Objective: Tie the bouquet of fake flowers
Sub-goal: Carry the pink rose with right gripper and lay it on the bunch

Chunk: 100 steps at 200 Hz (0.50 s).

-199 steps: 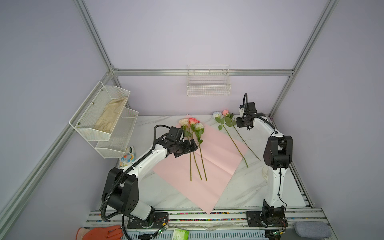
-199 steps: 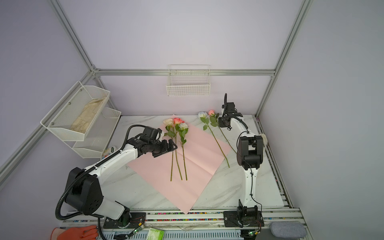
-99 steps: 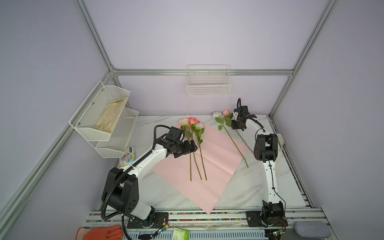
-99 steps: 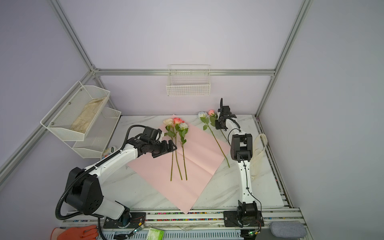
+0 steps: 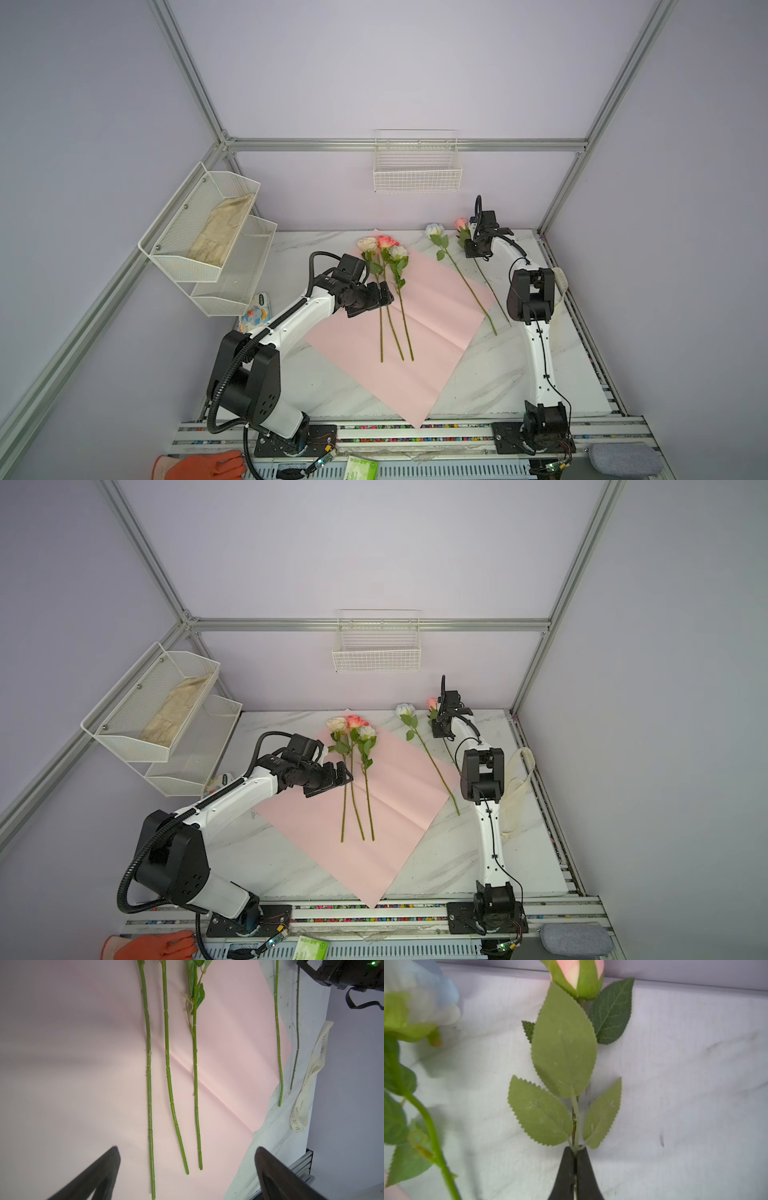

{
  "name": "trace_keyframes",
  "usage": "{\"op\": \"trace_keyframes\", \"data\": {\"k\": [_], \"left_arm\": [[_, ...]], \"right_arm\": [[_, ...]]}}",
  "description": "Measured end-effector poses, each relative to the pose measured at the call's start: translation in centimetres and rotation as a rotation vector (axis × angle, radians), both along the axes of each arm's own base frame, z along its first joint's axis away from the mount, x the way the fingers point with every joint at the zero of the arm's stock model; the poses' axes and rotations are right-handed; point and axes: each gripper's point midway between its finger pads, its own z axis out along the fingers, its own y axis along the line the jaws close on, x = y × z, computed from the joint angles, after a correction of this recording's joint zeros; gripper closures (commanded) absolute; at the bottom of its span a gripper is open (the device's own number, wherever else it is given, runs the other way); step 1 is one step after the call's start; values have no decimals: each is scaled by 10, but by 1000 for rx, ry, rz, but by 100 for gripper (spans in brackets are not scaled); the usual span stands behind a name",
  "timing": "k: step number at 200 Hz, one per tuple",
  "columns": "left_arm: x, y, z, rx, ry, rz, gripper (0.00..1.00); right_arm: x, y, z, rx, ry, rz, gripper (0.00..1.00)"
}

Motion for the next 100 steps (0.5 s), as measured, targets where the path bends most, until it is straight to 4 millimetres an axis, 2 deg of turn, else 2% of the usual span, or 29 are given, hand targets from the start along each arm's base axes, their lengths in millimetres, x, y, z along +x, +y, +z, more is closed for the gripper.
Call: {"op": "trace_keyframes", "data": {"k": [11, 26, 40, 51, 64, 77, 89, 100], "left_arm": [[0, 5, 5, 13, -15, 15, 0], [2, 17, 16, 25, -50, 52, 0], [2, 35, 32, 25, -93, 107, 0], [2, 51, 43, 19, -125, 159, 0], [0, 72, 49, 18, -145, 225, 0], [-3, 90, 51, 21, -156, 282, 0], [-6, 101, 51, 25, -158, 319, 0], [-9, 107, 50, 28, -160, 334, 0]], "right_arm": [[-4, 0, 21, 19, -16, -17, 100], [-18, 8, 58, 86, -47, -18, 100], [-40, 24, 99, 188, -93, -12, 100], [-56, 40, 123, 257, -130, 0, 100], [-76, 78, 148, 357, -174, 32, 100], [-96, 138, 160, 466, -197, 94, 100], [-114, 197, 159, 558, -192, 151, 100], [-131, 246, 144, 623, -155, 188, 100]]}}
